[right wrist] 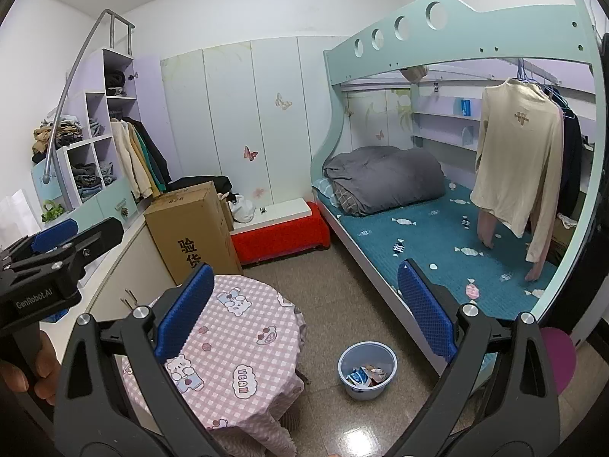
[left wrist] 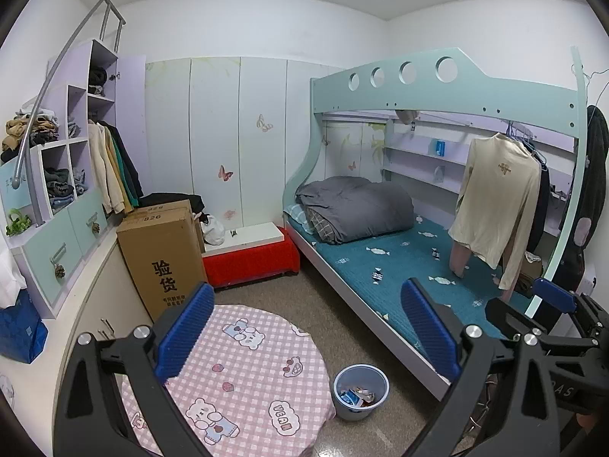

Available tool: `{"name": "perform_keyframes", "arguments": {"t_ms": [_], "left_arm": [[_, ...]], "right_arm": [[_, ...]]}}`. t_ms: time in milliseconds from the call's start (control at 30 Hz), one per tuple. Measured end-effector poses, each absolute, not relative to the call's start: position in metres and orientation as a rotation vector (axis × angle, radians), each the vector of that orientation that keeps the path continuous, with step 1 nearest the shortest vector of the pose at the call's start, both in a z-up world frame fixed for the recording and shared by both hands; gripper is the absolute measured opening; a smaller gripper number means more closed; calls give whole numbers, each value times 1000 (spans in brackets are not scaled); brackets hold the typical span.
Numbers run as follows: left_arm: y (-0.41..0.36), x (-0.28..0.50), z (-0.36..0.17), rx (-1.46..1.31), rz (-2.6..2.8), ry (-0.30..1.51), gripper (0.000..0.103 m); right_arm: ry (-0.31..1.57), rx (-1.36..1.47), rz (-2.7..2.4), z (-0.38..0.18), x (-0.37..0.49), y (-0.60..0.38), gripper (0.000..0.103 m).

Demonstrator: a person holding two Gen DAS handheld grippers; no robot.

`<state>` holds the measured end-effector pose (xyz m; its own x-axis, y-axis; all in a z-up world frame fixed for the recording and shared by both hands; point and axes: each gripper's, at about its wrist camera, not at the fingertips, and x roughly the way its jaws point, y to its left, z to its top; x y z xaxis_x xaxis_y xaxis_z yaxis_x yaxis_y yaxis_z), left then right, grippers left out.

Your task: Collect trash

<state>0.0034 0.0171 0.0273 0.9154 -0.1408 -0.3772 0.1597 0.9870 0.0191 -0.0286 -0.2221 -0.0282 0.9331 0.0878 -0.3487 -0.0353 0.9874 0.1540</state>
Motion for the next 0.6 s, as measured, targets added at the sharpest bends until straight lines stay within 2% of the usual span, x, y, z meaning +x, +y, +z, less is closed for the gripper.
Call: {"name": "perform_keyframes", "arguments": {"t_ms": [600], "left_arm": [[14,10,21,52,-159,391,97]], "right_arm": [[371,148,62,-35,-19,-225,95]]}}
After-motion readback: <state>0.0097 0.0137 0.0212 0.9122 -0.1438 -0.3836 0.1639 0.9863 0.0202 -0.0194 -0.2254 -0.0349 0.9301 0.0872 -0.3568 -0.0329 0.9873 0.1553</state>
